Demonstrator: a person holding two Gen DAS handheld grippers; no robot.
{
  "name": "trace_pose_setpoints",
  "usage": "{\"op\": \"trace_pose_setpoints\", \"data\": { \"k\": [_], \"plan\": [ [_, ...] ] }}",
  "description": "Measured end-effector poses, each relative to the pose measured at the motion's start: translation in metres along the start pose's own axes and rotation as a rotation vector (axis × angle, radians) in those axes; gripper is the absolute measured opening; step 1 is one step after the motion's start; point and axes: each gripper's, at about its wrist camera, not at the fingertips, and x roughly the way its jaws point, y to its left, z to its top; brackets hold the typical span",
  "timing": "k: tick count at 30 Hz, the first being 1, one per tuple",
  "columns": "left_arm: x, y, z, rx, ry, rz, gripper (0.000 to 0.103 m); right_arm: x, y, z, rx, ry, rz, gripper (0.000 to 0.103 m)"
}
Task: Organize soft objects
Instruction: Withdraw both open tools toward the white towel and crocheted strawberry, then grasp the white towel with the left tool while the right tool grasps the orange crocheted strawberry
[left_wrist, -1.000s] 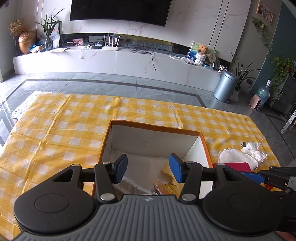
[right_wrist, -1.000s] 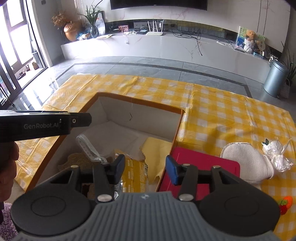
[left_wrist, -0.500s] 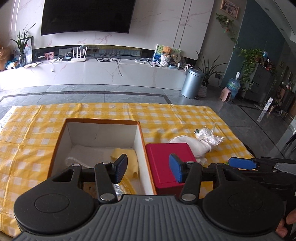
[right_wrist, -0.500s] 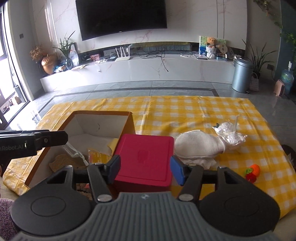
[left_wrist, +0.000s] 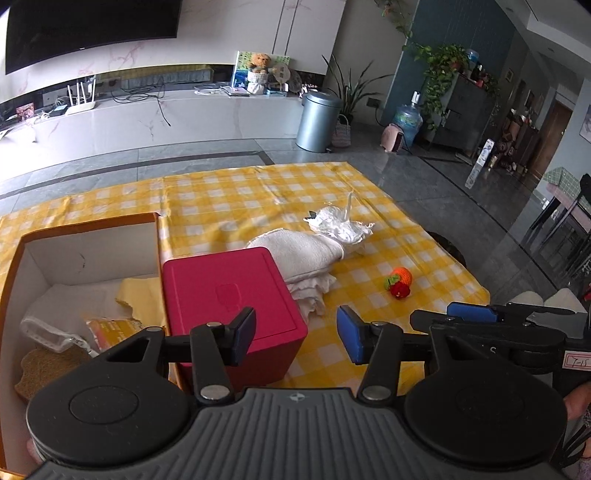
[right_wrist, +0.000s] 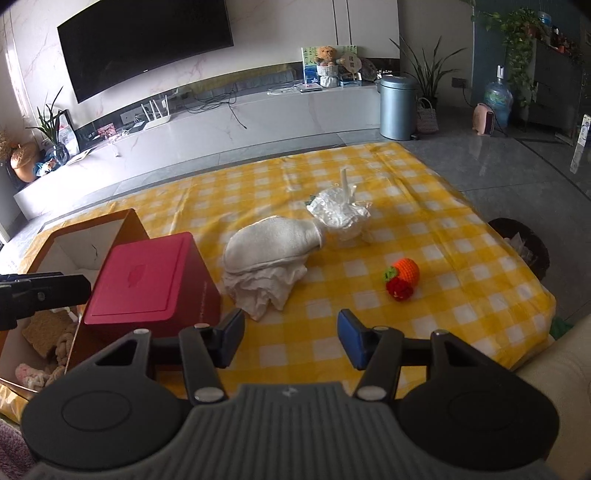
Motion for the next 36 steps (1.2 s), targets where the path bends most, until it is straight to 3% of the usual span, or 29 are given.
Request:
{"op": "trace_pose_setpoints", "data": {
  "k": [14,18,25,36],
  "plan": [
    [0.098,-0.043,0.047,0.376,0.167,-0.011,0.055,0.063,-0.038,0.016,0.009,0.088,-0.025,0.054],
    [0.14,-0.049,0.059,0.399,0.223,-0.031,0.058,0.079,-0.049,0.023,0.014,0.111,-0.047,0.054],
    [0.218,-0.057,0.073,0.426,0.352,0.016,0.061,0.1,-0.06,0.029,0.013,0.141,-0.069,0.054],
    [0.277,-0.069,0.075,0.447,0.462,0.113,0.064,0.12,-0.076,0.038,0.0,0.165,-0.107,0.057]
  ]
}}
